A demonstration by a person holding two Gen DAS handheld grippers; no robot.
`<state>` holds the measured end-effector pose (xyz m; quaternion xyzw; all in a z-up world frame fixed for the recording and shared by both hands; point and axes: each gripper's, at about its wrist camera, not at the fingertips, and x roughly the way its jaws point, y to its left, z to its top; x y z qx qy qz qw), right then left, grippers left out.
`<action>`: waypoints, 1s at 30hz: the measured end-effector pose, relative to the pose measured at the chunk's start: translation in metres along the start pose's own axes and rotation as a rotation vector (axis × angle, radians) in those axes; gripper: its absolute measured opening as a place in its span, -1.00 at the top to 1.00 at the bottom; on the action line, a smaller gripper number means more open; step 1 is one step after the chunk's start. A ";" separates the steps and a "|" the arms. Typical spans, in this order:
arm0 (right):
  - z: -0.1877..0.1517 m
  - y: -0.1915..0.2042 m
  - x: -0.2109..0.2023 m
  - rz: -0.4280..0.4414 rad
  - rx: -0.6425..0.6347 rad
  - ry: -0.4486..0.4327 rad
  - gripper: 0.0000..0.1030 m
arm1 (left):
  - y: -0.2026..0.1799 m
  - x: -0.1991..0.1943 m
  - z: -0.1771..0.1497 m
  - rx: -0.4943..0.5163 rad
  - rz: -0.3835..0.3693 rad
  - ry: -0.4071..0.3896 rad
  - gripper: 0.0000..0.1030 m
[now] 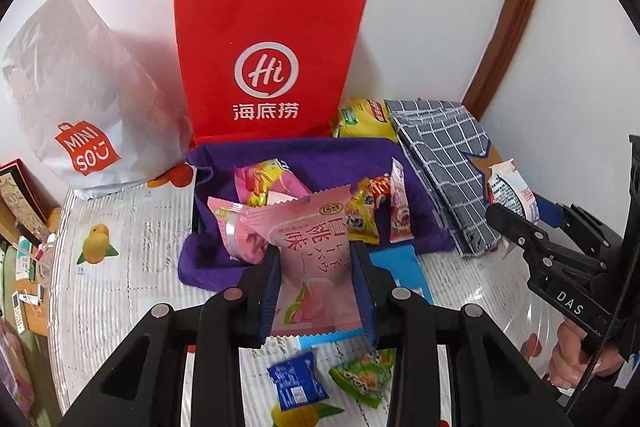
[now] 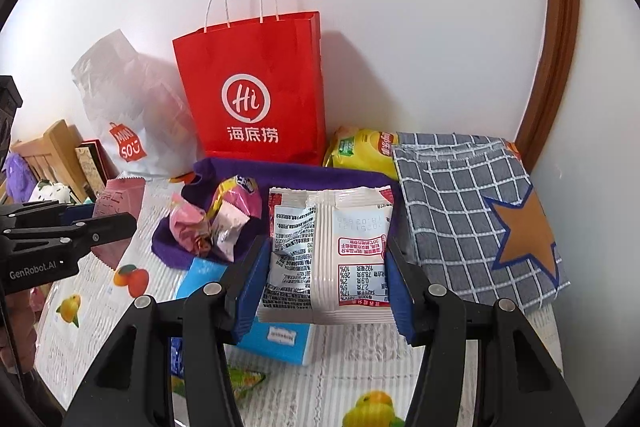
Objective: Organize snacks
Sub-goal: 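Lower both held packets over the purple towel beside the other snacks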
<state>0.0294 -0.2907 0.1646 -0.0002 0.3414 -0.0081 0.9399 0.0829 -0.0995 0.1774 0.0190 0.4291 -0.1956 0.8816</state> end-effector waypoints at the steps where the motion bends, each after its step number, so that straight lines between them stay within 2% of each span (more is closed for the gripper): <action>1: 0.001 0.000 0.003 0.003 -0.001 -0.001 -0.07 | 0.002 0.002 0.002 -0.003 0.003 0.000 0.38; 20: 0.028 0.002 0.050 0.006 0.004 0.011 -0.07 | 0.032 0.029 0.026 -0.035 0.022 -0.012 0.38; 30: 0.042 0.003 0.072 0.000 0.009 0.026 -0.07 | 0.037 0.051 0.039 -0.038 0.000 -0.002 0.38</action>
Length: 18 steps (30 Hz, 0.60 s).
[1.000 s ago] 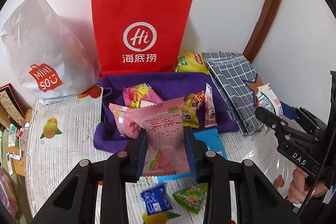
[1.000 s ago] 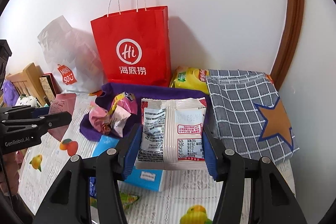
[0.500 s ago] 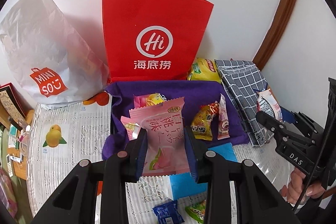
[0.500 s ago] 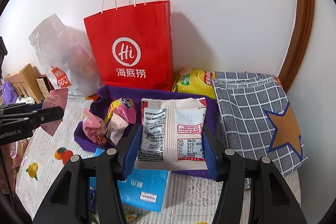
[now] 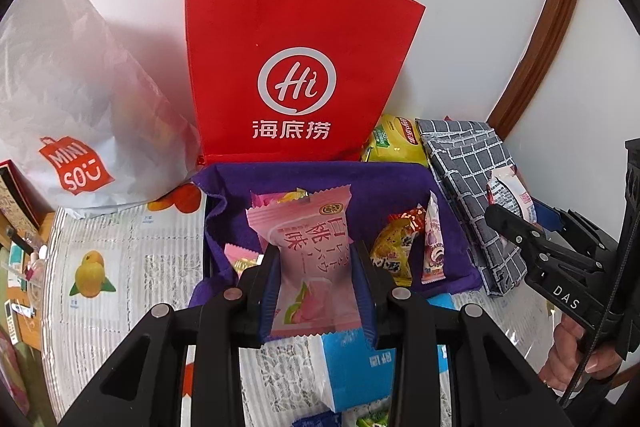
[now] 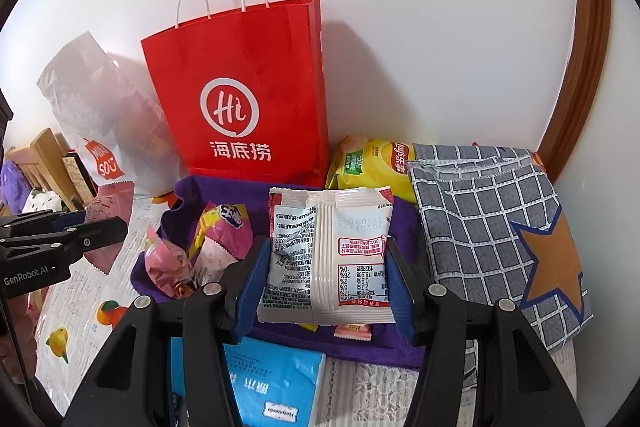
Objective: Organize snacks
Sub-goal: 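Lower both held packets over the purple towel beside the other snacks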
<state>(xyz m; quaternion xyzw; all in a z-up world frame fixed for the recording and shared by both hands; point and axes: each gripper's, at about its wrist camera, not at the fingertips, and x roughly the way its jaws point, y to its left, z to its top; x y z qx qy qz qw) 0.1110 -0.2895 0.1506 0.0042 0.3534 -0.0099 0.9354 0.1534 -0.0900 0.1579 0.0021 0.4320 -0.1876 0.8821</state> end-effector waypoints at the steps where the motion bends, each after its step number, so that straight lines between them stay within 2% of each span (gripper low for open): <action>1: 0.001 0.000 0.002 -0.001 0.000 0.001 -0.07 | 0.000 0.002 0.002 0.004 -0.001 0.001 0.38; 12: 0.018 0.000 0.031 -0.011 -0.008 0.000 -0.07 | 0.009 0.020 0.030 0.011 -0.008 -0.011 0.37; 18: 0.021 -0.003 0.047 0.007 0.006 -0.002 -0.07 | 0.014 0.042 0.034 0.000 -0.020 0.007 0.38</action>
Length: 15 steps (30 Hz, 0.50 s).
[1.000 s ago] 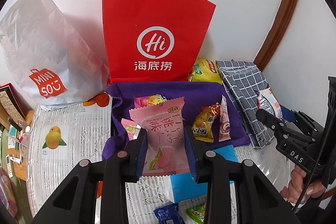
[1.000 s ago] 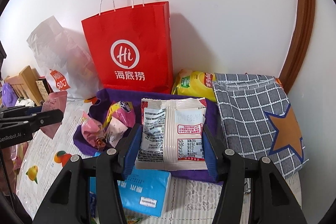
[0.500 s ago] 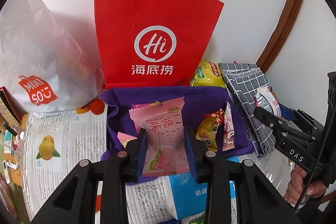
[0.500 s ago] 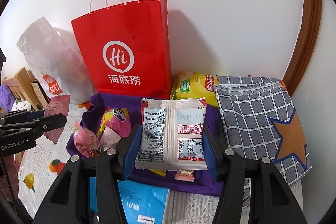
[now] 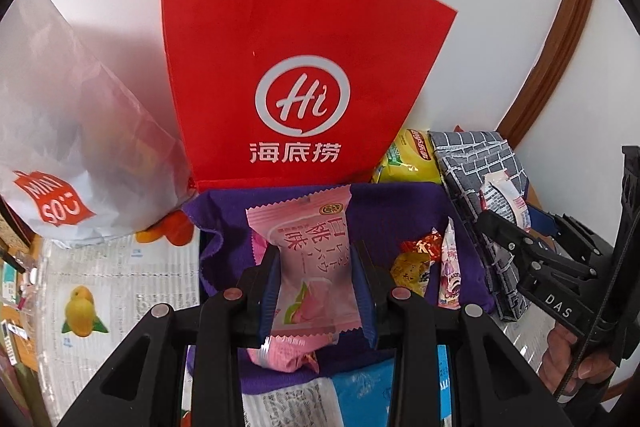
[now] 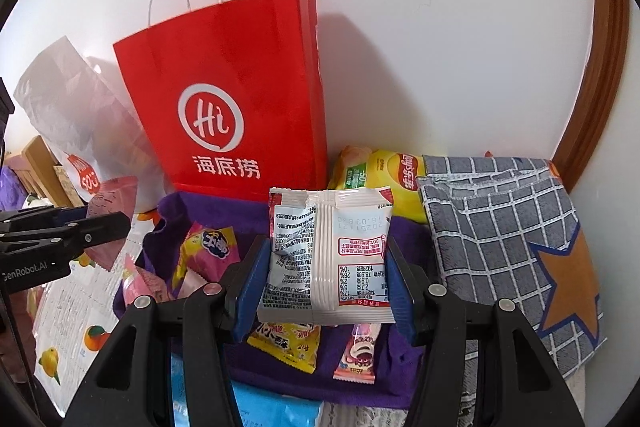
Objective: Organize snacks
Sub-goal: 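Lower both held packets over the purple towel beside the other snacks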
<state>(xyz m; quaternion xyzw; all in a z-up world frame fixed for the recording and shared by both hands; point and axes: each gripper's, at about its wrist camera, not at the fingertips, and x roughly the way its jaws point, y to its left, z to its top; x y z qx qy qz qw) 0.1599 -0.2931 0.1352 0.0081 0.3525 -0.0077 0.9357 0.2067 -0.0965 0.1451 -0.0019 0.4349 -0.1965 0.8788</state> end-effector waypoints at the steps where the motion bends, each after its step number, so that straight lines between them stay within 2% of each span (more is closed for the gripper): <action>1: -0.001 -0.001 0.003 0.000 -0.001 0.004 -0.07 | 0.001 0.003 0.000 -0.004 -0.004 0.004 0.38; 15: -0.014 -0.012 0.047 0.001 -0.002 0.073 -0.07 | 0.005 0.047 -0.011 -0.005 -0.010 0.063 0.37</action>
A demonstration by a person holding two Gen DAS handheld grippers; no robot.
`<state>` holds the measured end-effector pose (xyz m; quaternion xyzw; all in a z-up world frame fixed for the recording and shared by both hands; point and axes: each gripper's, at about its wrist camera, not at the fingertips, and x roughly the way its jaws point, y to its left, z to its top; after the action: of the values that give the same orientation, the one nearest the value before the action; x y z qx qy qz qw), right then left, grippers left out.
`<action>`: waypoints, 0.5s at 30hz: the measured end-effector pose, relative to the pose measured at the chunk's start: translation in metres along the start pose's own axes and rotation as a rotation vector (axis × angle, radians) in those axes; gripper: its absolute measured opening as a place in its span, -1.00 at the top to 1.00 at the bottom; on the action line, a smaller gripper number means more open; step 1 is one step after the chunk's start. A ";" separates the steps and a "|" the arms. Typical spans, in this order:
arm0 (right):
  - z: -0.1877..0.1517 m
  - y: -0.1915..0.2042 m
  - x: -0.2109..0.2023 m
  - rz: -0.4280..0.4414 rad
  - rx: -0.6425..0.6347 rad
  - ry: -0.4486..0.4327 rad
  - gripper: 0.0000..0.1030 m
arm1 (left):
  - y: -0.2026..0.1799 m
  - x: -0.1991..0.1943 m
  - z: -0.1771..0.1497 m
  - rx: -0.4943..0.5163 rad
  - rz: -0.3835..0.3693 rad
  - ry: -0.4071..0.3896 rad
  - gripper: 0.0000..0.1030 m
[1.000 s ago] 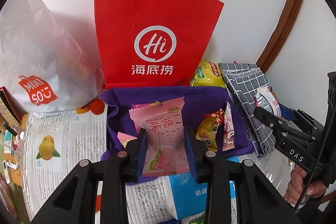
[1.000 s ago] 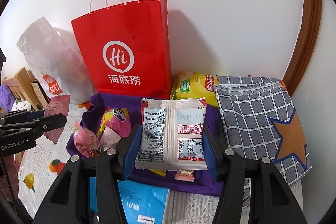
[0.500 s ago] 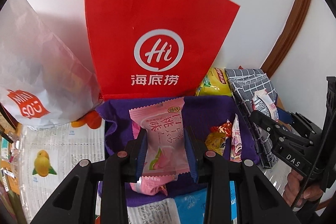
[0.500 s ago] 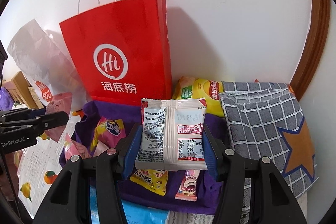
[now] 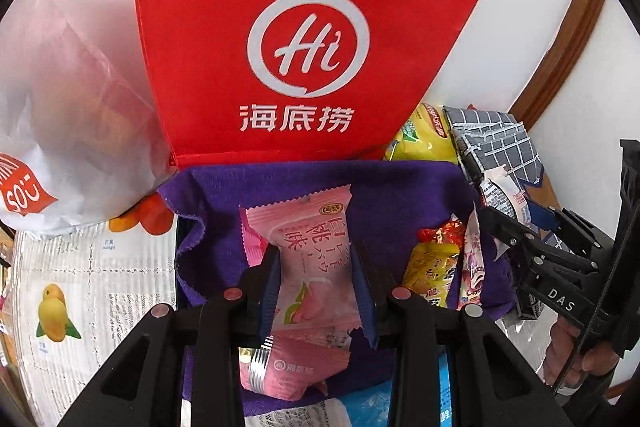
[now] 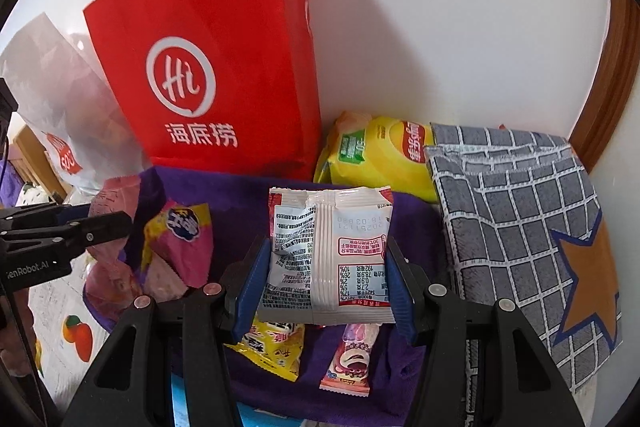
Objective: Organize snacks
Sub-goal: 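Lower both held packets over the purple towel beside the other snacks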
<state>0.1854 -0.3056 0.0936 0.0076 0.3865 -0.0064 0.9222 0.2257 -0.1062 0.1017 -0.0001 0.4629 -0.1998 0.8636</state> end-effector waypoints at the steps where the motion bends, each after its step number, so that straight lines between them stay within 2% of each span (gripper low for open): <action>1: 0.000 0.000 0.002 -0.001 0.002 0.005 -0.07 | 0.001 0.000 0.000 -0.003 0.001 0.001 0.37; 8: -0.005 0.005 0.016 0.023 -0.023 0.043 -0.07 | 0.003 0.006 -0.001 -0.019 -0.019 0.008 0.37; 15: -0.009 0.007 0.029 0.000 -0.043 0.087 -0.08 | -0.002 0.020 -0.003 -0.018 -0.050 0.046 0.37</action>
<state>0.1998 -0.2983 0.0666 -0.0121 0.4262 0.0024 0.9045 0.2319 -0.1141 0.0844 -0.0148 0.4842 -0.2169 0.8476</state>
